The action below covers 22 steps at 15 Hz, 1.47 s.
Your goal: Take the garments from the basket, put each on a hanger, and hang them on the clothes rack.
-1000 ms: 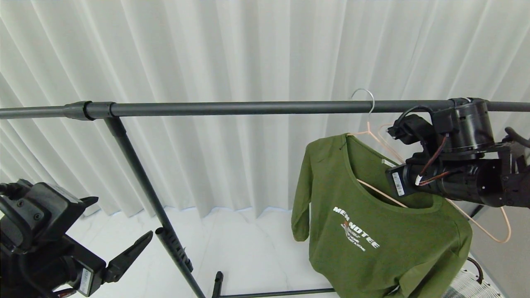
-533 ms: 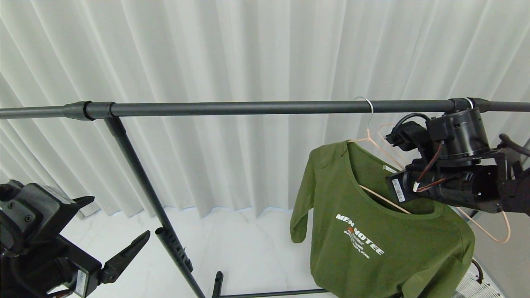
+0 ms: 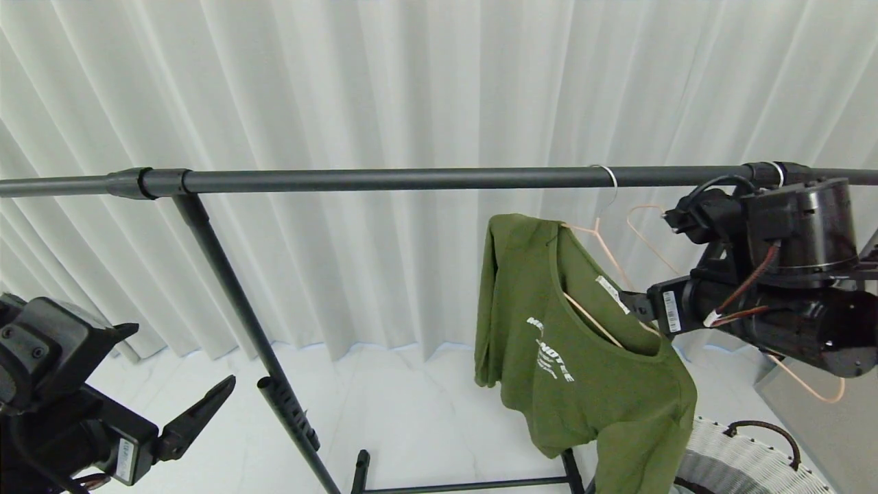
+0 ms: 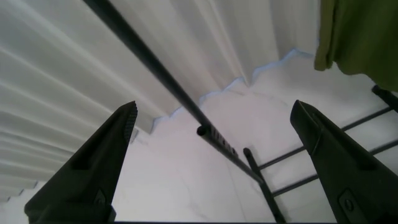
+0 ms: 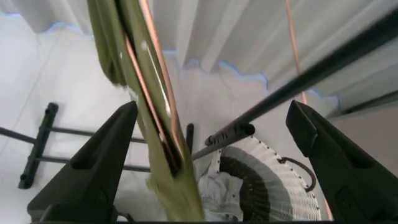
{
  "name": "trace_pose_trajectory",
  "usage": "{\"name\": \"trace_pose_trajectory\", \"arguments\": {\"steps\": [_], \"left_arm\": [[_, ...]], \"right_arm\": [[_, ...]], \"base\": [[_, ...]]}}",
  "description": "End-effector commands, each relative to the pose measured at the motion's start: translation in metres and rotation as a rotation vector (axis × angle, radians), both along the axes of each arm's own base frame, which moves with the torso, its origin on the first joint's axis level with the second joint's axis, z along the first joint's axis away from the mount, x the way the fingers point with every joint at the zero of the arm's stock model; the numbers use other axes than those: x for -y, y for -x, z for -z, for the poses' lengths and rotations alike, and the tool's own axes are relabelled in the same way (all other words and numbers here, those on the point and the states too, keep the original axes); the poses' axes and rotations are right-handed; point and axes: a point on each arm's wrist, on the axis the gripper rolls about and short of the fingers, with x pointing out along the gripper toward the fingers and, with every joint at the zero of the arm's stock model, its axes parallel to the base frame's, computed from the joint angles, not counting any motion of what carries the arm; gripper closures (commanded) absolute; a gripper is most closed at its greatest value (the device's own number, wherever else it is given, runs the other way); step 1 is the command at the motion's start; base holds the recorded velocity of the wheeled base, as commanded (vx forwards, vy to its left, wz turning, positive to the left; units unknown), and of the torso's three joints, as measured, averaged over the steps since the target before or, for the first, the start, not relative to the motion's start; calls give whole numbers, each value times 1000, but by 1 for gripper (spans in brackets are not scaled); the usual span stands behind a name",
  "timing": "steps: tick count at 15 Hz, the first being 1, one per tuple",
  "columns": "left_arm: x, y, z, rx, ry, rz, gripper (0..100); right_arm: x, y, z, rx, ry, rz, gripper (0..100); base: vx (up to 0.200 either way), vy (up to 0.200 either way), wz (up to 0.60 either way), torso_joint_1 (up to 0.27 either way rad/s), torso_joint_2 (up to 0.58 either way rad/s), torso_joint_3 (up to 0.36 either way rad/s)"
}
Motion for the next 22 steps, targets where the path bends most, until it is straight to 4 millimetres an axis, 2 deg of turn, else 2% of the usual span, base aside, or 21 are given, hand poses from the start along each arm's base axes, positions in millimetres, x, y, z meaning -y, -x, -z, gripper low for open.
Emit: {"name": "trace_pose_trajectory", "arguments": {"steps": [1,4,7,12,14,22], "left_arm": [[-7,-2,0,-2,-1,-59,0],[-12,1,-2,16,3,-102,0],[-17,6,-5,47,2,-161,0],[-29,14,-5,72,13,-277,0],[-30,15,-5,74,31,-283,0],[-30,22,1,77,31,-281,0]], "right_arm": [[18,33,-17,73,-35,-18,0],[37,50,-21,110,25,-23,0],[58,57,-10,111,174,-4,0],[76,64,-5,115,255,38,0],[81,65,-5,118,274,52,0],[88,69,-10,150,328,68,0]], "base": [[0,0,0,0,0,0],[-133,0,0,2,3,2],[-200,0,0,6,7,-1],[-200,0,0,-5,3,4],[-200,0,0,2,5,0],[0,0,0,0,0,0]]}}
